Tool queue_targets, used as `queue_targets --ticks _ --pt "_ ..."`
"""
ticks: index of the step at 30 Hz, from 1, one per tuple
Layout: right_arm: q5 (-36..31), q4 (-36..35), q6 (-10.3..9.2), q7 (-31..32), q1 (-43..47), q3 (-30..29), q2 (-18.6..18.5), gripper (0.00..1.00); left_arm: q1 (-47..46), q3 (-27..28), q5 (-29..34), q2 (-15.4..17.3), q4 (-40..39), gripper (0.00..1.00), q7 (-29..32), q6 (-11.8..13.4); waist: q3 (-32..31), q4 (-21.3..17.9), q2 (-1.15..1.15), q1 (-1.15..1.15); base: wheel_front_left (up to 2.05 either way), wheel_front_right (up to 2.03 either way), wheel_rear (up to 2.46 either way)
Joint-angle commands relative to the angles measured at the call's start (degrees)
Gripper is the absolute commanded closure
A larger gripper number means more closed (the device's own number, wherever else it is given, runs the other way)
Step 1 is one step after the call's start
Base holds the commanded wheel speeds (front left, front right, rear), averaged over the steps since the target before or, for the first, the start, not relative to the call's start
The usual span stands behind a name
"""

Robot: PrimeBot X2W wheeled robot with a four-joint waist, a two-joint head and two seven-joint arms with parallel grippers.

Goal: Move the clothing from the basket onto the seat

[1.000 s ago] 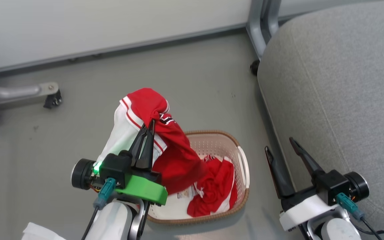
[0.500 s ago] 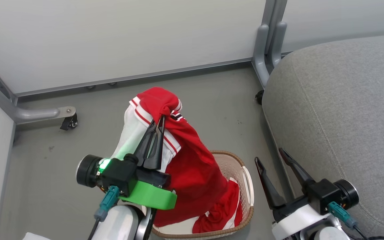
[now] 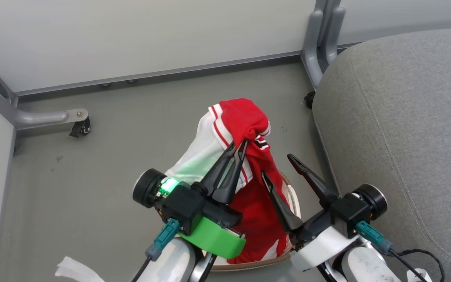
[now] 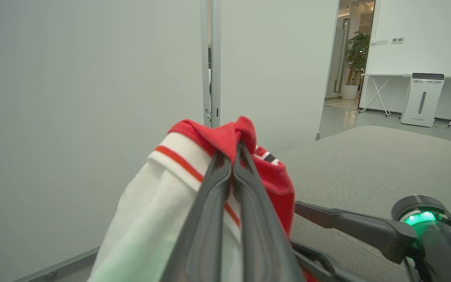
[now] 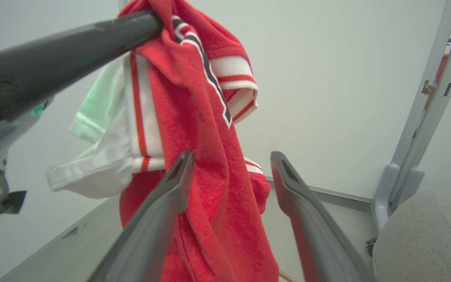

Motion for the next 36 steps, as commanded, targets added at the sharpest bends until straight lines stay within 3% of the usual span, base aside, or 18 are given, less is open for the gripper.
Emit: queue_targets --ticks 1,11,22,23,24,26,36 --pt "0.4 0.4 -0.10 -0.3 -0.6 0.4 -0.5 0.00 -1.3 -0.6 -0.5 0.0 -0.7 1.00 0.0 -0.1 0.2 0.1 0.21 0.00 0.00 0.00 0.00" --pt "1.8 6.6 -0.10 -0.3 0.1 3.7 -2.3 0.00 -2.7 -3.4 -5.6 0.0 -4.6 1.00 0.0 0.3 -0.2 0.5 0.21 0.00 0.00 0.00 0.00" --pt "1.6 9.3 -0.10 -0.3 -2.2 5.9 -1.5 0.00 -2.4 -4.4 -5.3 0.0 -4.3 1.00 0.0 -0.1 -1.7 0.5 0.21 0.00 0.00 0.00 0.00" --pt "1.5 9.2 -0.10 -0.3 -2.2 6.0 -1.4 0.12 -2.2 -4.5 -5.2 0.0 -4.2 1.00 0.0 -0.2 -1.8 0.5 0.21 0.00 0.00 0.00 0.00" --pt "1.6 9.3 -0.10 -0.3 -2.1 6.2 -1.3 0.52 -2.0 -4.5 -5.1 0.0 -4.0 1.00 0.0 -0.2 -1.9 0.5 0.21 0.00 0.00 0.00 0.00" --pt "1.7 9.7 -0.10 -0.3 -1.9 6.9 -1.4 1.00 -1.6 -4.5 -5.1 0.0 -3.7 1.00 0.0 -0.2 -2.0 0.5 0.21 0.00 0.00 0.00 0.00" --pt "2.7 10.1 -0.10 -0.3 -0.8 7.5 -2.2 1.00 -0.2 -2.8 -4.2 0.0 -0.7 1.00 0.0 0.2 -2.1 -0.2 0.21 0.00 0.00 0.00 0.00"
